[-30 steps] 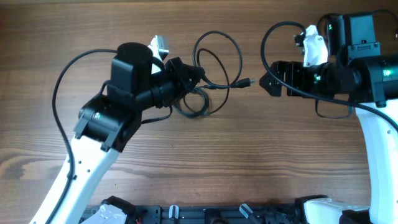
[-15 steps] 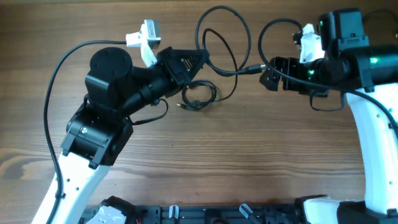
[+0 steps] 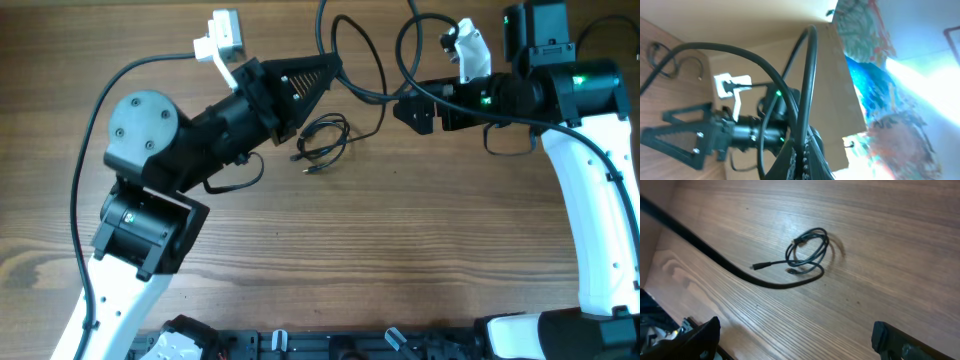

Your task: Untangle cables

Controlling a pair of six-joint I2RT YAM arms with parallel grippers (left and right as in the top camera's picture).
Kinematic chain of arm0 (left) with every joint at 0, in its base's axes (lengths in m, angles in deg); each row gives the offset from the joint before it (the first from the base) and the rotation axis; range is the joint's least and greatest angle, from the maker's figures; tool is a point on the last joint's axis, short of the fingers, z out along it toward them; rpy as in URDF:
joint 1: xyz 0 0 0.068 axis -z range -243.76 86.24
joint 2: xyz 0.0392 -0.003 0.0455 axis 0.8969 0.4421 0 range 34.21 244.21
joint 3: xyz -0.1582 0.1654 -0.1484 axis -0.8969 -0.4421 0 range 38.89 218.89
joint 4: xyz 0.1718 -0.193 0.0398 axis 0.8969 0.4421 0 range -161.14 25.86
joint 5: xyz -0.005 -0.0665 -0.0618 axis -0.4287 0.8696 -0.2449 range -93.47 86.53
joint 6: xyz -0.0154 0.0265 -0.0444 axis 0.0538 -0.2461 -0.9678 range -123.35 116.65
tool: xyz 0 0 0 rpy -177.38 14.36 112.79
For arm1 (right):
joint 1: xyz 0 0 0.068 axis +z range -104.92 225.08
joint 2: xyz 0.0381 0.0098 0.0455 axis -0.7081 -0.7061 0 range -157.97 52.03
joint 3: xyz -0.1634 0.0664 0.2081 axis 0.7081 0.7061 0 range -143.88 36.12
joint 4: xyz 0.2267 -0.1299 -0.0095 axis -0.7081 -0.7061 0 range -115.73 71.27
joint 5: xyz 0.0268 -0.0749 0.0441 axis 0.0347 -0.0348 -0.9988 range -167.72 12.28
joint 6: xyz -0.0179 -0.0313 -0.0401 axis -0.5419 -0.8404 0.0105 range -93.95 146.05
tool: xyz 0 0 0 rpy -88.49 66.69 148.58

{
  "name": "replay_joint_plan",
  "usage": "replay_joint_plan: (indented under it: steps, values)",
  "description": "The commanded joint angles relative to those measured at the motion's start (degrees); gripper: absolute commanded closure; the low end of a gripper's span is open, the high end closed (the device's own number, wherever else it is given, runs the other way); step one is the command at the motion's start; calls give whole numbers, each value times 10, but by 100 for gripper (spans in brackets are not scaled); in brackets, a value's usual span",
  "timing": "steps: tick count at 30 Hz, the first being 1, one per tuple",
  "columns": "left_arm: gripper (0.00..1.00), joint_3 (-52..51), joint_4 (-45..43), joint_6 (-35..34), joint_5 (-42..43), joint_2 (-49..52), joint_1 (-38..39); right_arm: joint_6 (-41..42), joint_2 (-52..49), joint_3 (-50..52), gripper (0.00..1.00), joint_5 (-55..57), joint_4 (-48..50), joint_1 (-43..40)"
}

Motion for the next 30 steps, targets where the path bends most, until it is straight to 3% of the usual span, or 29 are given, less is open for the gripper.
replay_joint_plan:
  steps: [1,6,8,10,11,13,14,19,25,30]
  values:
    - [96,9,-19,-50,26,-17,2,-38,-9,6,0,-53,16,10]
    - [96,9,-72,-87,32,-21,2,-30,-9,6,0,-54,63,61]
    - [96,9,-73,-91,32,-22,2,-9,-12,6,8,-54,81,71]
    - [96,9,-75,-91,40,-23,2,16,-25,6,40,-27,97,76]
    - [96,9,-75,-91,40,-23,2,29,-33,6,51,-7,99,76]
    - [96,9,-75,-90,40,-23,2,35,-43,6,87,0,106,76]
    - [96,9,-73,-84,40,-23,0,56,-45,6,96,0,116,76]
    - [96,9,29,-82,40,-23,-29,142,-28,-4,96,63,185,76]
    - [94,9,71,-38,42,-22,-37,142,23,-15,96,56,250,76]
    - [92,9,172,-16,24,-20,-50,144,77,-15,96,56,323,76]
